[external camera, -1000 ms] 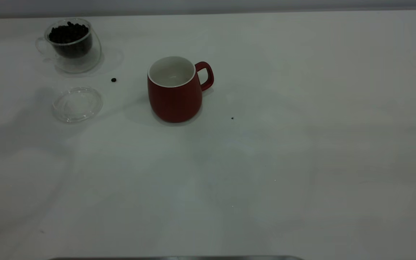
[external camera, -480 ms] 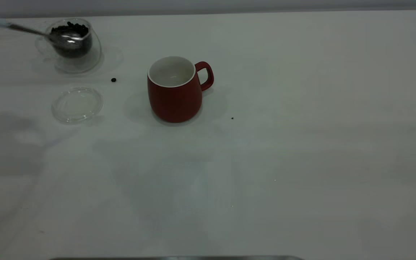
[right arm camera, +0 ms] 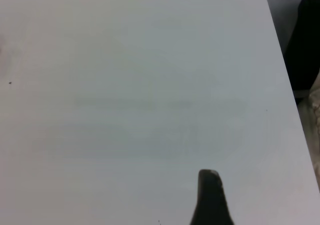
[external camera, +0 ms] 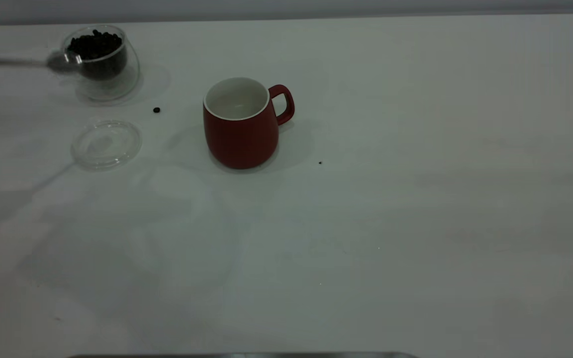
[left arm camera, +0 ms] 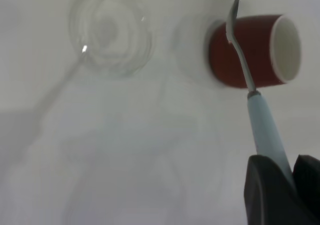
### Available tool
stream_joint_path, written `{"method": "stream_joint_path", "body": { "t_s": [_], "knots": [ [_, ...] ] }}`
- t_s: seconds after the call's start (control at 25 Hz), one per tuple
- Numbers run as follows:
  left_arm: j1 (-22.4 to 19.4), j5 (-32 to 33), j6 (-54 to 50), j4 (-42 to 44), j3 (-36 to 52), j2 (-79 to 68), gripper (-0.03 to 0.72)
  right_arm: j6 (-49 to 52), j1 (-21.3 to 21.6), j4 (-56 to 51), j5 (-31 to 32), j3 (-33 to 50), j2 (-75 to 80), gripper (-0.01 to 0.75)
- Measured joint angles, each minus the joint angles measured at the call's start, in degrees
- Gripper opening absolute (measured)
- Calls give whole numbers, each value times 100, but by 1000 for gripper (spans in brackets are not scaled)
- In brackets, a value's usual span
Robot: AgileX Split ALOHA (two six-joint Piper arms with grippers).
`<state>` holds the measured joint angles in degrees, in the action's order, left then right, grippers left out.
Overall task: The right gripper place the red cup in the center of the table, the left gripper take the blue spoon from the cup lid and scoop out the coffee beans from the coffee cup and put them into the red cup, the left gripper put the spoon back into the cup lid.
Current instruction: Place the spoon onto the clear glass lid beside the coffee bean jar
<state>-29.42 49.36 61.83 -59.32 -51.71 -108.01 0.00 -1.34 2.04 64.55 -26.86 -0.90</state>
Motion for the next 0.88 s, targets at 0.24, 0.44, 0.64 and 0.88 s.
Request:
{"method": "stream_joint_path", "body": {
  "t_s": [0.24, 0.44, 0.64, 0.88],
  "knots": [
    [-6, -251, 179, -485, -6, -966, 123, 0, 0, 0, 0, 0, 0, 574],
    [-6, -314, 904, -1308, -12, -1512, 123, 0, 0, 0, 0, 0, 0, 574],
    [-6, -518, 1232, -1886, -23, -2026, 123, 0, 0, 0, 0, 0, 0, 574],
    [-6, -491, 1753, -2350, -34, -2541, 123, 0, 0, 0, 0, 0, 0, 574]
  ]
}}
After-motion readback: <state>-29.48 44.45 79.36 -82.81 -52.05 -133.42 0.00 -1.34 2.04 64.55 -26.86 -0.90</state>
